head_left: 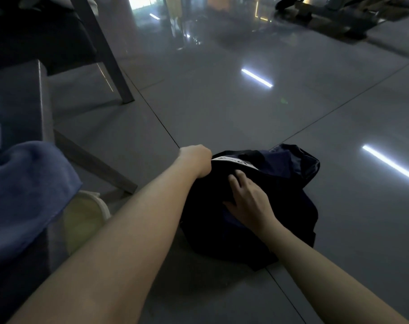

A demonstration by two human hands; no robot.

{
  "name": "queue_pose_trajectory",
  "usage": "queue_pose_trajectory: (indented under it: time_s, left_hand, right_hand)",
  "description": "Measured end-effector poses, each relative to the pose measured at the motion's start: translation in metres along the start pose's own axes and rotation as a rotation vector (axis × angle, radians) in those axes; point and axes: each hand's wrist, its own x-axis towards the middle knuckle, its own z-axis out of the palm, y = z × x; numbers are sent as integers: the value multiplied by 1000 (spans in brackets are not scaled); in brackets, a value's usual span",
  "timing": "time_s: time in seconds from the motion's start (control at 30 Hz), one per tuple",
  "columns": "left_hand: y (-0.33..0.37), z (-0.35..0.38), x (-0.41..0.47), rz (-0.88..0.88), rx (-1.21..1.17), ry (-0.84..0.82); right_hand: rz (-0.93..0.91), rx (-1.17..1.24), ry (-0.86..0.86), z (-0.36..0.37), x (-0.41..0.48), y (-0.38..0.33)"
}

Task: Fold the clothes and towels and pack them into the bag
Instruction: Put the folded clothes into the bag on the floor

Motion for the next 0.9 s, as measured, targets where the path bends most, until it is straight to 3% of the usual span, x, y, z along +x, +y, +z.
queue_pose_trajectory:
  time_s: [0.33,0.43,0.67,0.9]
  left_hand:
    - [10,9,-25,48,-18,-185]
    - [3,1,-43,20,-60,-149]
    - [-11,-29,-125,38,-151,-39]
    - [-45,-69,-246,14,-181,196]
  right_hand:
    - [-102,-54,14,-34,-20,8]
    - [-82,-20,12,-49,-27,1]
    - [212,282,33,-99,-50,-46]
    - [129,421,-12,-172,-75,-100]
